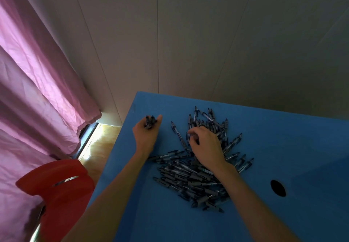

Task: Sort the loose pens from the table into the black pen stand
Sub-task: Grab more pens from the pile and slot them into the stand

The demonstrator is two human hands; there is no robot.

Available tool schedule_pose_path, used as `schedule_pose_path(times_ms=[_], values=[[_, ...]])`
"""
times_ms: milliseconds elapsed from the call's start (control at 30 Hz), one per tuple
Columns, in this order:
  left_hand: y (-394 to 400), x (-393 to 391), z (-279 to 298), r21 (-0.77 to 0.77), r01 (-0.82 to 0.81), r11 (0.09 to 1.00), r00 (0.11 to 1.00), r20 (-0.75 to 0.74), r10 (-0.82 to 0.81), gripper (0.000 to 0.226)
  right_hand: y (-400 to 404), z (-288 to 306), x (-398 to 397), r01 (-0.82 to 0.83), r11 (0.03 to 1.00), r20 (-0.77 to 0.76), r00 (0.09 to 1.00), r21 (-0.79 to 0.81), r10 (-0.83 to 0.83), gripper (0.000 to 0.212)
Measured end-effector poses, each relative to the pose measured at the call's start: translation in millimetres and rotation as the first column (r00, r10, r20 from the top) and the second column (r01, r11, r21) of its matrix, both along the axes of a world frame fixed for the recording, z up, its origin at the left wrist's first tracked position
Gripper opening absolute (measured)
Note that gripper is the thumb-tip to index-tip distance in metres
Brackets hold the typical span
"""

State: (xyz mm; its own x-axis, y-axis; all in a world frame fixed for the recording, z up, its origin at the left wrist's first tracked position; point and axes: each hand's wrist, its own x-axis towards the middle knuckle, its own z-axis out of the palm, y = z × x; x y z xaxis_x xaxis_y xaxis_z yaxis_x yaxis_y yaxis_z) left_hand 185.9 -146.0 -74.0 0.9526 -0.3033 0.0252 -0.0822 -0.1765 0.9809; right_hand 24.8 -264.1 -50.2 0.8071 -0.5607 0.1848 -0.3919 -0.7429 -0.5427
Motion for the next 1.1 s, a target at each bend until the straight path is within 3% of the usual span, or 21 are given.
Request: schedule_pose_path(times_ms=[167,300,400,633,733,933,1100], values=[[5.2,6.2,-0.9,0.037,0.007,0.999,0.996,-0.089,-0.004,0.057,2.5,0.3,-0.6,0.0,1.0,-0.007,1.0,0.013,0.0,0.021],[7.9,5.5,8.5,0.059,0.024,0.998,0.994,-0.104,-0.018,0.033,5.3,3.7,-2.2,-0.001,1.0,-0.02,1.0,0.014,0.001,0.022],[9.6,4.1,21.2,0.083,0.056,0.995,0.993,-0.109,-0.047,0.032,7.4,10.3,-4.1,0.011,1.0,-0.024,1.0,0.019,-0.011,0.022],[14.7,-5.4,63.2,0.149,0.267,0.952,0.959,-0.136,-0.247,0.02,15.7,46.1,-22.2,0.075,0.996,-0.007,0.997,0.044,-0.074,0.02],[14.5,-22.2,88.0,0.21,0.377,0.902,0.926,-0.117,-0.36,0.006,18.9,67.8,-39.7,0.122,0.99,0.03,0.992,0.073,-0.125,0.02],[-2.7,-68.1,134.3,0.337,0.579,0.743,0.808,-0.116,-0.577,0.032,15.2,110.7,-103.1,0.256,0.96,0.046,0.964,0.111,-0.262,0.019],[-25.9,-126.8,162.7,0.391,0.692,0.607,0.684,-0.089,-0.724,0.019,5.8,142.5,-175.3,0.394,0.91,0.053,0.914,0.13,-0.403,0.02]])
